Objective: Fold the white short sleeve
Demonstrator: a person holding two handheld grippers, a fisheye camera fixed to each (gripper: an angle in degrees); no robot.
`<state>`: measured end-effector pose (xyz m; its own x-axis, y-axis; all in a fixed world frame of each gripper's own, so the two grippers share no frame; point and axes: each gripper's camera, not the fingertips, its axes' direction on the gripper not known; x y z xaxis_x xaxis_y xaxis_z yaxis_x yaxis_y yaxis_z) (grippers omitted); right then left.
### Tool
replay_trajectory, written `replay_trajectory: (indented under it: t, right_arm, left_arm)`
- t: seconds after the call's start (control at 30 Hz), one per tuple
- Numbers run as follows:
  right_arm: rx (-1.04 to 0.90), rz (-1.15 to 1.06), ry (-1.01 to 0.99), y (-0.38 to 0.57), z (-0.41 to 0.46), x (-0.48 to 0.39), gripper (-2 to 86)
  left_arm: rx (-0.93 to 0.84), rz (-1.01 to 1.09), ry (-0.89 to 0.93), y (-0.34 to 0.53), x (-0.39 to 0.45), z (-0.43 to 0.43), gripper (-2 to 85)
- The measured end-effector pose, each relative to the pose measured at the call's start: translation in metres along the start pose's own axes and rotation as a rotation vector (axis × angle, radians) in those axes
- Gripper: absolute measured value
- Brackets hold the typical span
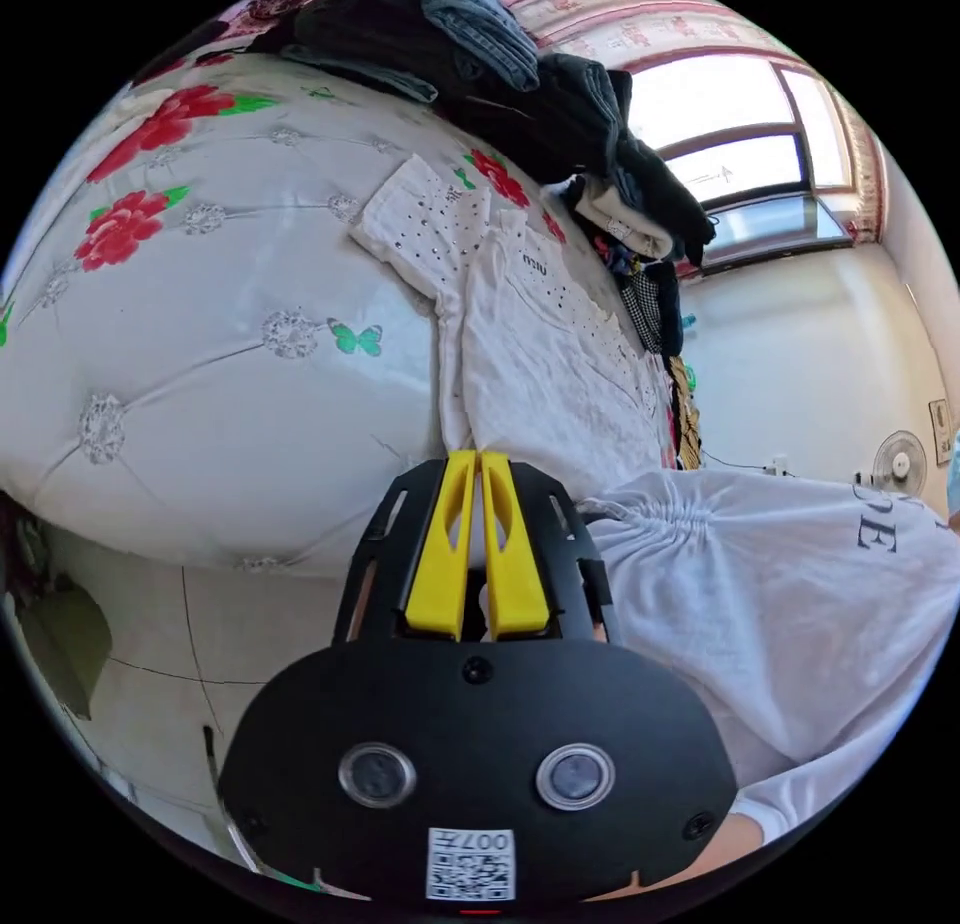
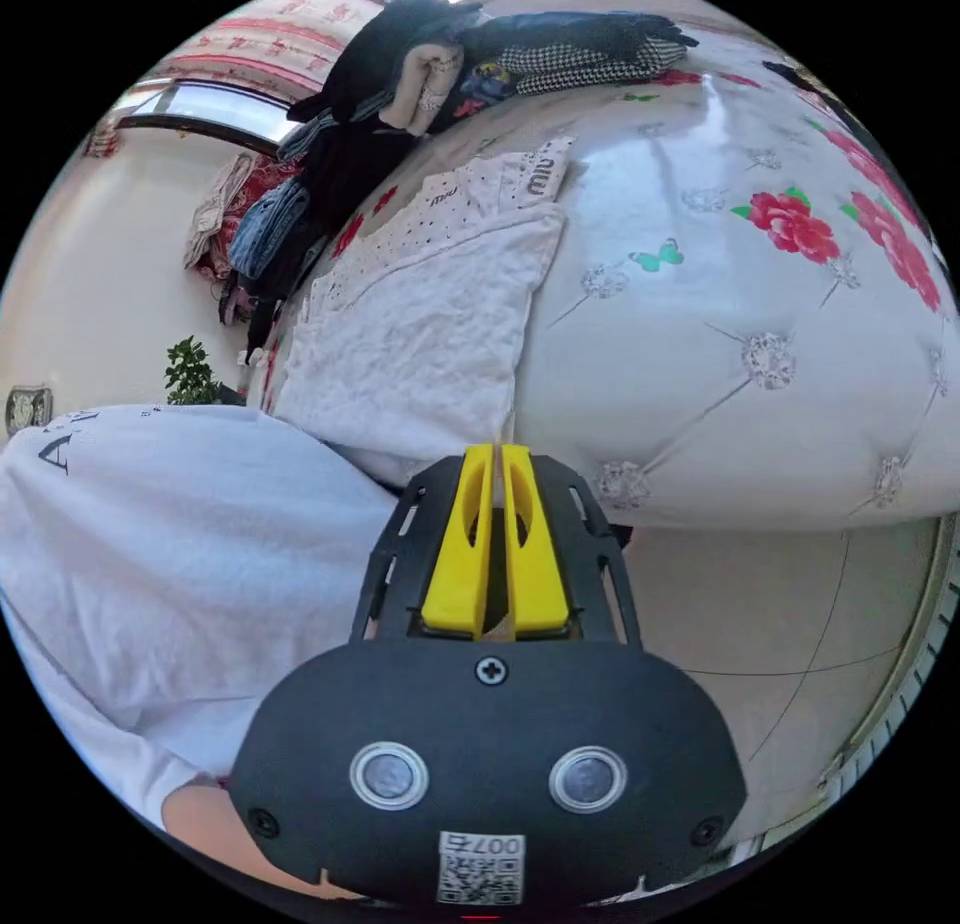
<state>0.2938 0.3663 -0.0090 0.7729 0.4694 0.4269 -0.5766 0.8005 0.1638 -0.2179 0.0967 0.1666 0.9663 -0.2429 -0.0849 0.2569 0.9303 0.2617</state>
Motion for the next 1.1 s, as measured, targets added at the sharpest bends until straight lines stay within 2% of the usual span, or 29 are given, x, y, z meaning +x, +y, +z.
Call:
replay_trajectory:
  t: [0.07, 0.2, 0.27, 0.47, 0.57, 0.7, 0.8, 0.9, 0.97, 1.1]
  right_arm:
    - [0.085, 0.019, 0.006, -0.006, -0.024, 0.007, 1.9]
    - [0.327, 0.09, -0.073, -0.033, -0.059, 0.034, 3.4]
    - [0.373, 0.139, -0.118, -0.053, -0.051, 0.048, 3.9]
    - [0.386, 0.305, -0.093, -0.119, 0.004, 0.076, 5.8]
    - [0.433, 0.31, -0.053, -0.136, 0.01, 0.067, 6.0]
    - [0.375, 0.32, -0.085, -0.151, 0.011, 0.065, 6.3]
    - [0.341, 0.295, -0.077, -0.154, 0.011, 0.062, 6.5]
    - [0.334, 0.283, -0.055, -0.154, 0.009, 0.06, 6.6]
    - [0.342, 0.288, -0.064, -0.153, 0.008, 0.062, 6.5]
    - [0.371, 0.307, -0.082, -0.146, -0.001, 0.066, 6.8]
  left_arm:
    - [0.004, -0.026, -0.032, 0.0, -0.003, -0.008, 2.1]
    - [0.166, -0.137, 0.023, 0.001, -0.023, -0.032, 4.7]
    - [0.224, -0.189, 0.049, 0.0, -0.031, -0.034, 5.1]
    - [0.347, -0.296, 0.041, -0.027, -0.042, -0.022, 8.6]
    - [0.412, -0.386, 0.036, -0.046, -0.056, -0.015, 11.2]
    - [0.424, -0.399, 0.039, -0.08, -0.062, 0.001, 13.0]
    - [0.414, -0.364, -0.004, -0.098, -0.055, 0.014, 10.9]
    - [0.337, -0.365, -0.016, -0.11, -0.051, 0.029, 4.2]
    - [0.377, -0.379, -0.002, -0.105, -0.052, 0.028, 0.6]
    - [0.619, -0.499, 0.206, -0.056, -0.068, 0.011, -0.6]
